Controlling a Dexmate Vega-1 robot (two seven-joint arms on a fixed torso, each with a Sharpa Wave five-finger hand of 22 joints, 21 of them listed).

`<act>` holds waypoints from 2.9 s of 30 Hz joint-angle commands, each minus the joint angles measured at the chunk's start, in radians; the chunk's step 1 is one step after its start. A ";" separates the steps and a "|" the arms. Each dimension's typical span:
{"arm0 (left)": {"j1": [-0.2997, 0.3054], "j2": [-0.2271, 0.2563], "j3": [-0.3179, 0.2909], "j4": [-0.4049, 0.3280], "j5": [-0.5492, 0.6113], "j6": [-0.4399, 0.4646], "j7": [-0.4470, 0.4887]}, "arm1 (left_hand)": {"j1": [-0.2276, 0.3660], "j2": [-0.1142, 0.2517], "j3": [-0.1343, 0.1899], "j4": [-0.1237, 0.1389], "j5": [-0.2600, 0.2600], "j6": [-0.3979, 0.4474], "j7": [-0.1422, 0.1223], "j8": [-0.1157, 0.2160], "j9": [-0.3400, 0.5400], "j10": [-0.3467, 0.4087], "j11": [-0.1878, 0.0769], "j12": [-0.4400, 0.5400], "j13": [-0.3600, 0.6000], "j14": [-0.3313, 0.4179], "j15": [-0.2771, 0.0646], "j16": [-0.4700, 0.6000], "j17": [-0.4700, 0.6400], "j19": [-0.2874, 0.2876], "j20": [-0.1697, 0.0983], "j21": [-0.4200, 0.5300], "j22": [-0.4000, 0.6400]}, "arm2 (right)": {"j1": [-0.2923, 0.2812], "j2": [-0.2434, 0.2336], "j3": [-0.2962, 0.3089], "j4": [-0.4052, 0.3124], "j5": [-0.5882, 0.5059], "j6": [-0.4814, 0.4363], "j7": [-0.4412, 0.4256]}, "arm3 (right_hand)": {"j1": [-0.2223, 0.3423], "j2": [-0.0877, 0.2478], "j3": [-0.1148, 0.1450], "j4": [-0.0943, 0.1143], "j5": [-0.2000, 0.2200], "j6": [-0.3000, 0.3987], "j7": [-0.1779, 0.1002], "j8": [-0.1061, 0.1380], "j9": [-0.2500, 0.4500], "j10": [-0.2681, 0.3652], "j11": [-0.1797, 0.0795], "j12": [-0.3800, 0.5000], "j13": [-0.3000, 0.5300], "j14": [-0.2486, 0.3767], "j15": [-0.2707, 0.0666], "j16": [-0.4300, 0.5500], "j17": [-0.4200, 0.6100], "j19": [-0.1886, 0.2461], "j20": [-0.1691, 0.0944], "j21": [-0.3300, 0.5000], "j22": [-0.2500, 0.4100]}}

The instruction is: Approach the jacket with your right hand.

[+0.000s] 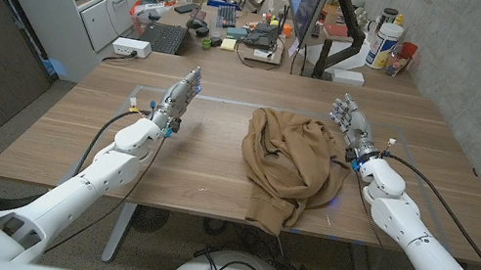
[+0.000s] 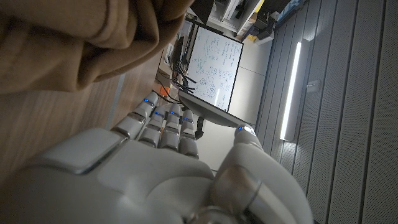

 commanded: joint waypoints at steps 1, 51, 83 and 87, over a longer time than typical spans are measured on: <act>0.003 0.002 0.000 -0.006 -0.002 0.004 -0.003 | 0.012 0.001 0.008 0.000 0.005 -0.001 0.007 0.006 0.005 -0.005 -0.001 0.007 0.004 -0.010 -0.003 0.006 0.003 -0.008 -0.015 0.007 0.002 | -0.008 -0.008 0.003 -0.015 0.001 0.002 0.000 | 0.005 0.004 0.007 0.001 0.004 0.007 0.001 0.005 0.002 0.008 -0.002 0.004 0.004 0.010 -0.002 0.008 0.003 0.007 0.003 0.003 0.005; 0.019 0.021 -0.005 -0.039 -0.009 0.012 -0.014 | 0.015 0.006 0.002 0.000 0.001 0.001 0.003 0.002 0.005 -0.006 -0.006 0.003 0.005 -0.011 -0.001 0.004 0.003 -0.012 -0.008 0.003 0.002 | 0.008 -0.013 0.002 0.014 -0.066 0.140 0.032 | 0.002 -0.004 0.001 -0.003 0.001 -0.013 -0.034 -0.003 0.004 0.015 -0.018 0.001 0.006 0.030 -0.022 0.011 0.004 0.011 0.005 0.003 0.005; 0.049 0.034 -0.010 -0.087 -0.002 0.024 0.021 | 0.018 0.009 -0.004 -0.002 -0.002 0.017 0.020 0.004 0.005 -0.002 0.013 0.002 0.005 -0.009 0.010 0.004 0.002 -0.012 -0.024 0.001 0.002 | 0.032 -0.005 0.004 0.070 -0.057 0.250 0.131 | -0.004 -0.035 -0.016 -0.013 0.008 -0.003 -0.068 0.003 0.004 0.022 -0.050 0.000 0.008 0.056 -0.036 0.013 0.004 0.037 0.006 0.007 0.004; 0.056 0.042 -0.014 -0.106 -0.002 0.032 0.028 | 0.018 0.009 -0.004 -0.002 -0.003 0.017 0.020 0.004 0.005 0.000 0.012 0.002 0.005 -0.007 0.009 0.004 0.002 -0.012 -0.023 0.001 0.002 | 0.030 -0.006 0.006 0.070 -0.062 0.266 0.132 | -0.005 -0.036 -0.018 -0.013 0.009 0.002 -0.071 0.005 0.004 0.028 -0.053 0.002 0.008 0.059 -0.039 0.013 0.004 0.039 0.007 0.007 0.004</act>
